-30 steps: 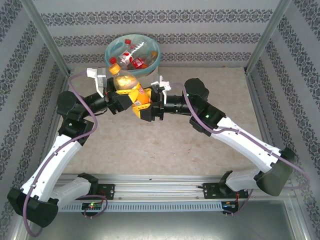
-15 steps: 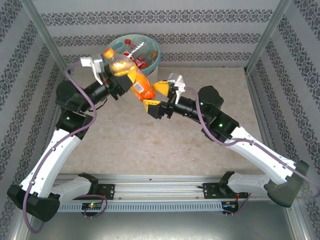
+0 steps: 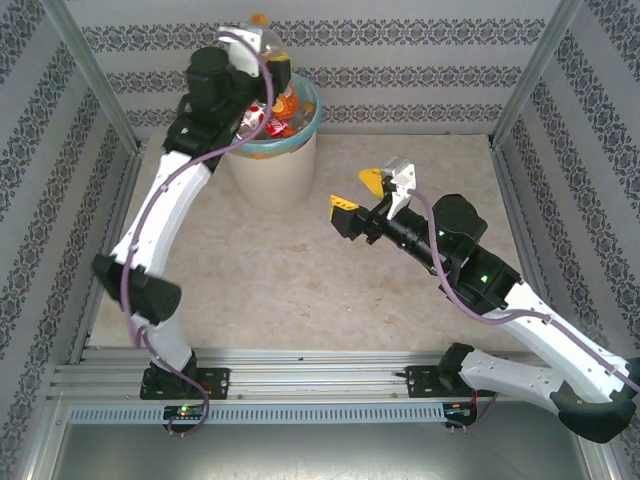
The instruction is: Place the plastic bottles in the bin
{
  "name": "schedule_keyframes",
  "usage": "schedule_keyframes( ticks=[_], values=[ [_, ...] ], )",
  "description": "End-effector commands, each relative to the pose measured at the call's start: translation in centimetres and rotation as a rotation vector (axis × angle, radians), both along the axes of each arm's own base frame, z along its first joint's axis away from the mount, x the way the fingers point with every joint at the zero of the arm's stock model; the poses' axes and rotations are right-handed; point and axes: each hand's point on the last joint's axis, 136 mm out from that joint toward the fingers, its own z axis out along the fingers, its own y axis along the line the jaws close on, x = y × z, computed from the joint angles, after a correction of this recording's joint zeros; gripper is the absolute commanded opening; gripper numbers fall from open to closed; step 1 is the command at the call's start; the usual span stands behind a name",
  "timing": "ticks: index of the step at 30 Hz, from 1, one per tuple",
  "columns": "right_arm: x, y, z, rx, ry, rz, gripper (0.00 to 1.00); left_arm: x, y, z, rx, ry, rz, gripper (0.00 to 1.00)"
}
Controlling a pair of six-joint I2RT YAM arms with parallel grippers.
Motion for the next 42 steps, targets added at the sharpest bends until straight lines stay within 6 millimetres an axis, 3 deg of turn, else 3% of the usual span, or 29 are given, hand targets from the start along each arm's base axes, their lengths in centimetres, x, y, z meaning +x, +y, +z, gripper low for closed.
schedule_keyframes(
  ticks=[1,6,10,23,28,30,33,38,42],
  values=[
    [-0.1,-1.3,-0.4,-0.032,-0.004,-0.053,0.81,2.0,1.1,-4.6,0.199,0.142,0.066,0.45],
    [0.0,-1.7,-1.3,-0.046,0.019,-0.074,0.80,4.8,1.1,-9.6,0.344,0.243,0.105,0.45],
    [0.2,-1.7,-2.1,-0.053,0.040,-0.082,0.80,5.7,1.7,-13.4,0.446,0.324,0.126,0.45],
    [0.9,-1.4,-3.3,-0.093,0.087,-0.103,0.79,5.7,2.9,-24.2,0.662,0.587,0.107,0.47],
    [0.9,-1.5,-3.7,-0.095,0.108,-0.106,0.79,5.7,3.2,-26.8,0.694,0.650,0.111,0.49],
    [1.0,-1.6,-3.9,-0.094,0.113,-0.112,0.79,5.9,3.1,-26.8,0.665,0.651,0.112,0.50],
    [1.0,-1.6,-3.9,-0.085,0.124,-0.115,0.79,6.1,2.4,-24.6,0.569,0.615,0.112,0.59],
    [1.2,-1.4,-4.2,-0.075,0.144,-0.118,0.79,5.9,0.4,-17.0,0.361,0.449,0.067,0.76],
    [1.3,-1.1,-4.5,-0.072,0.158,-0.114,0.78,5.3,-0.1,-11.0,0.240,0.314,0.044,0.82]
  ],
)
